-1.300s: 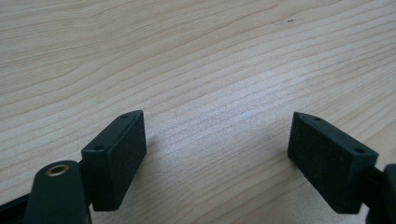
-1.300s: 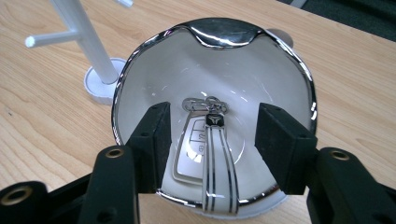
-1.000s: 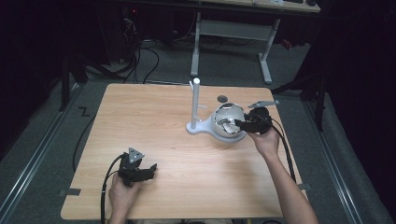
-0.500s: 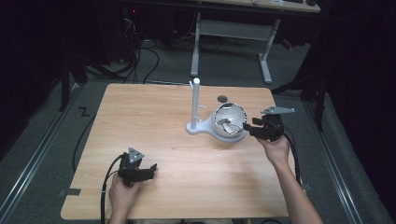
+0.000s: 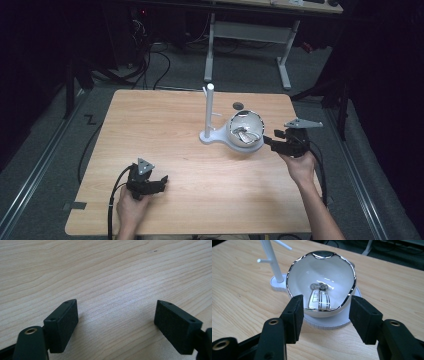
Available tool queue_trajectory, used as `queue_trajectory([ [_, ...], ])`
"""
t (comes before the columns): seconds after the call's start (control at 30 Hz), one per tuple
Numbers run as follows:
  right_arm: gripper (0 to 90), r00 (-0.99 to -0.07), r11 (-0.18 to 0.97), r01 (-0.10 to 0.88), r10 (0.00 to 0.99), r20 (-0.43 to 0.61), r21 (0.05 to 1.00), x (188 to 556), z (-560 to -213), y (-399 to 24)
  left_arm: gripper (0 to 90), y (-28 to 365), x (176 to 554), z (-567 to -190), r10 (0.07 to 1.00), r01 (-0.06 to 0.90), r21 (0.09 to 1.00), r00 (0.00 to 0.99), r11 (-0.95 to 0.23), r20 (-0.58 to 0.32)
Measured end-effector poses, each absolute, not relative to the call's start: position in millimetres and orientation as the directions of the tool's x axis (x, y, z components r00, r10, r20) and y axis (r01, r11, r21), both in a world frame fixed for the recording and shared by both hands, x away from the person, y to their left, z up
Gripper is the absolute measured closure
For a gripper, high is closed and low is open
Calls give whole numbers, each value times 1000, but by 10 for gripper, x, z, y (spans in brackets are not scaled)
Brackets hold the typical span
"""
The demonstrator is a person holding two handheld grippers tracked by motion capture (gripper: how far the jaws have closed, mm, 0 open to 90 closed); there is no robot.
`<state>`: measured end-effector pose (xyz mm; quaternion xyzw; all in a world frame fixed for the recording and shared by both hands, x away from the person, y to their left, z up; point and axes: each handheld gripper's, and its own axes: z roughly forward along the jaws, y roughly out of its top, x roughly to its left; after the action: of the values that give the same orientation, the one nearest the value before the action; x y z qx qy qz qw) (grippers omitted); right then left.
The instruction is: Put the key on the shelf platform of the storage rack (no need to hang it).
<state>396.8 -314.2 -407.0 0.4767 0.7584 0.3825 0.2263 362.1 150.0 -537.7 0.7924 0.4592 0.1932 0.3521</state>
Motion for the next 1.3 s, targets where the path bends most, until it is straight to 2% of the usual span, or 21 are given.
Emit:
queue_trajectory([
  [0.23, 456, -434, 273, 561, 901, -3, 781, 3854, -4121, -3196, 196, 1499, 3621, -5377, 864, 592, 735, 503, -331, -17],
  [0.67, 456, -429, 229, 548, 902, 35, 804, 3604, -4165, -3305, 195, 1497, 3620, -5377, 864, 592, 735, 503, -332, -15],
  [1.3, 457, -426, 184, 574, 899, 99, 798, 3387, -4474, -3329, 194, 1495, 3619, -5378, 865, 591, 736, 502, -331, -13],
])
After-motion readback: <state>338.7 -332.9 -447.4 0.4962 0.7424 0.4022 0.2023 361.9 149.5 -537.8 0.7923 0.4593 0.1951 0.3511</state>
